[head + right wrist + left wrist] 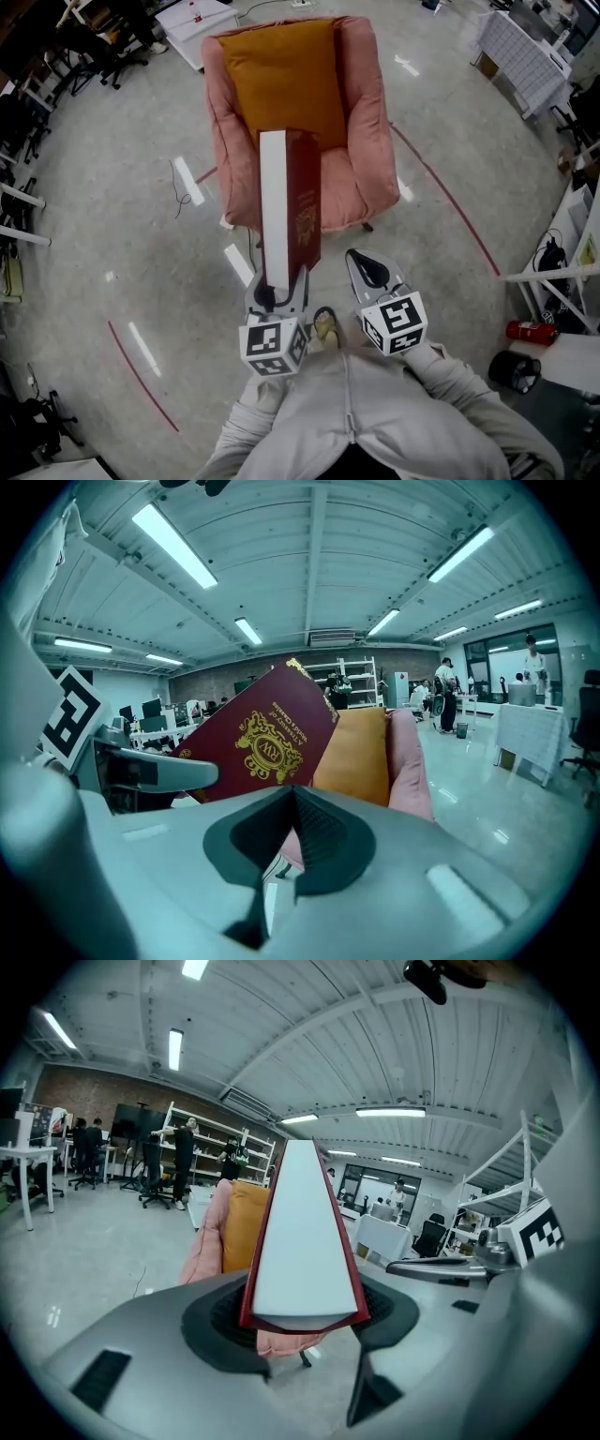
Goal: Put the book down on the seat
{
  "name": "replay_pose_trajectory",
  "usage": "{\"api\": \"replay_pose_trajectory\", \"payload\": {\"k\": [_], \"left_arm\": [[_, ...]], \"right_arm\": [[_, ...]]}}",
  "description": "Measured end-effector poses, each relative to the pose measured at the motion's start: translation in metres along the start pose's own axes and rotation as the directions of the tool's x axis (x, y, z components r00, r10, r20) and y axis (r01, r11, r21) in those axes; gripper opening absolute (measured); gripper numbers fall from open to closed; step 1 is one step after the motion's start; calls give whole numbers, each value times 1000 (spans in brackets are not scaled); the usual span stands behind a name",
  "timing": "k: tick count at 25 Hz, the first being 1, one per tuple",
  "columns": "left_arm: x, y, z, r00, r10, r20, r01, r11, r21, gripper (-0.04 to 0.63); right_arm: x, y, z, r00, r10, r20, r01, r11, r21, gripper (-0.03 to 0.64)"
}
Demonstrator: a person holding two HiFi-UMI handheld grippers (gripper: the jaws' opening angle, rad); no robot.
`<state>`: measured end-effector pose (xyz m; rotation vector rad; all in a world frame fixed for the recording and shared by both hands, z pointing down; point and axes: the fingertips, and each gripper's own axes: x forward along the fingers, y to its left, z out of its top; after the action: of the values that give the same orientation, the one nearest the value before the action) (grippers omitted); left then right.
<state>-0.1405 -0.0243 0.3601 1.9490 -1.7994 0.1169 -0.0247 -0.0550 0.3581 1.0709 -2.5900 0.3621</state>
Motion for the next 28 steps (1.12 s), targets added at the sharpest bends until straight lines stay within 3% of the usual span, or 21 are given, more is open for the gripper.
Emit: {"api": "replay_pose_trajectory", "payload": {"k": [13,21,28], "left_arm": [[46,17,-34,997,21,-80,-25,999,-39,245],[95,36,-61,989,40,-143,-54,994,-97,245],[145,44,-91,977,41,-210,-63,993,-97,245]], "right_arm": [[29,-31,-29,996,-17,-89,20,999,34,0],[74,-62,-37,990,0,-139,4,999,33,0],[117,-95,-55,982,11,-186,-2,999,46,0]]}}
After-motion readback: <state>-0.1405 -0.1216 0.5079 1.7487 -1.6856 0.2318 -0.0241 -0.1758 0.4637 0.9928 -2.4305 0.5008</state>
